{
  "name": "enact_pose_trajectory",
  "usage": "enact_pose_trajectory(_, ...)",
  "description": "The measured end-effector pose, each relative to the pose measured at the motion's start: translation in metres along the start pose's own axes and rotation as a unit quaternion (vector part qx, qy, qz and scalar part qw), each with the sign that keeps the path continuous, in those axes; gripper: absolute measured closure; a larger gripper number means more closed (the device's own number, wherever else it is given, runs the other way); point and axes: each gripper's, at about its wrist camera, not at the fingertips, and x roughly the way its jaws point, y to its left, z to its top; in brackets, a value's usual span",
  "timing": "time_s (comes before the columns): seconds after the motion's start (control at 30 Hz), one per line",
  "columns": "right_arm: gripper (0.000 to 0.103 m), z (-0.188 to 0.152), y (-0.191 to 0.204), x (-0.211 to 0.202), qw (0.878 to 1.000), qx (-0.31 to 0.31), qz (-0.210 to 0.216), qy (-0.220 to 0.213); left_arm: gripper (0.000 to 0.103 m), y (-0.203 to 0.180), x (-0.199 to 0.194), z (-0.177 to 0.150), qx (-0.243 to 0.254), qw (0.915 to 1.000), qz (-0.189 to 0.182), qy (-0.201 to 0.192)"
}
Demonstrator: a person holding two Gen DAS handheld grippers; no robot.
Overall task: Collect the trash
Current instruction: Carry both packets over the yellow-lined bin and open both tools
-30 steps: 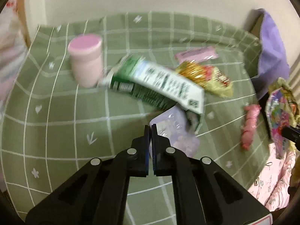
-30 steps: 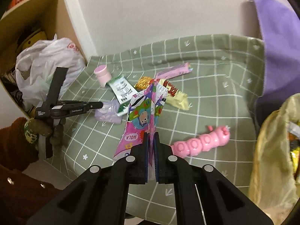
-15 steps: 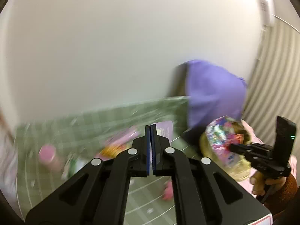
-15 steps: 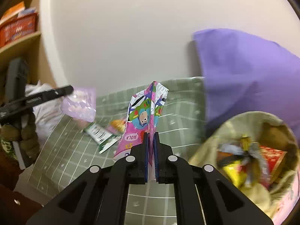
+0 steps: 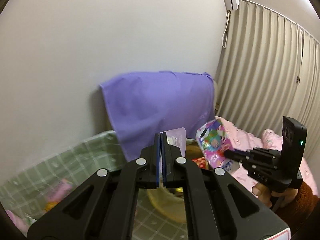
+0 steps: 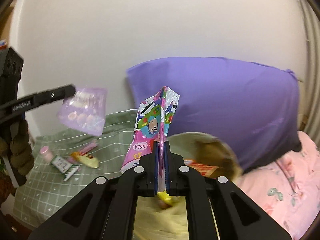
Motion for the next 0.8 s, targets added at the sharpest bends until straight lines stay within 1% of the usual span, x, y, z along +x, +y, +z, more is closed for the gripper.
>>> enact_pose_trajectory(0.13, 0.096, -0.003, -0.026, -0.003, 1.0, 0.009, -0.025, 0.011, 0.102, -0.01, 0.034, -0.013, -0.008, 0.9994, -0.018, 0.027)
enact_pose_trajectory(0.27, 0.096, -0.009, -0.047, 0.014, 0.998, 0.005, -0.04, 0.045, 0.102, -0.02, 0.067, -0.022, -0.016, 0.9979, -0.032, 0.054)
enact_pose_trajectory(0.37, 0.096, -0.012, -0.06, 0.029, 0.997, 0.008, -0.042, 0.065, 0.102, -0.03, 0.095, -0.029, -0.016, 0.9965, -0.037, 0.074)
enact_pose_trajectory(0.47, 0.096, -0.014, -0.068, 0.046, 0.996, 0.003, -0.034, 0.081, 0.102, -0.036, 0.124, -0.037, -0.02, 0.9943, -0.041, 0.097)
enact_pose_trajectory(0.57, 0.096, -0.019, -0.074, 0.067, 0.993, -0.006, -0.023, 0.117, 0.102, -0.043, 0.155, -0.049, -0.003, 0.9911, -0.023, 0.131)
enact_pose_trajectory(0.63, 0.096, -0.024, -0.072, 0.086, 0.989, -0.028, -0.017, 0.142, 0.101, -0.044, 0.171, -0.061, 0.006, 0.9874, -0.008, 0.158)
enact_pose_trajectory(0.67, 0.096, -0.026, -0.071, 0.093, 0.988, -0.036, -0.016, 0.151, 0.101, -0.042, 0.176, -0.067, 0.008, 0.9861, 0.001, 0.166)
enact_pose_trajectory(0.77, 0.096, -0.038, -0.068, 0.12, 0.981, -0.059, -0.023, 0.182, 0.101, -0.035, 0.186, -0.078, -0.002, 0.9831, 0.009, 0.183)
enact_pose_trajectory(0.8, 0.096, -0.04, -0.066, 0.123, 0.981, -0.063, -0.021, 0.185, 0.101, -0.033, 0.188, -0.08, -0.003, 0.9824, 0.01, 0.187)
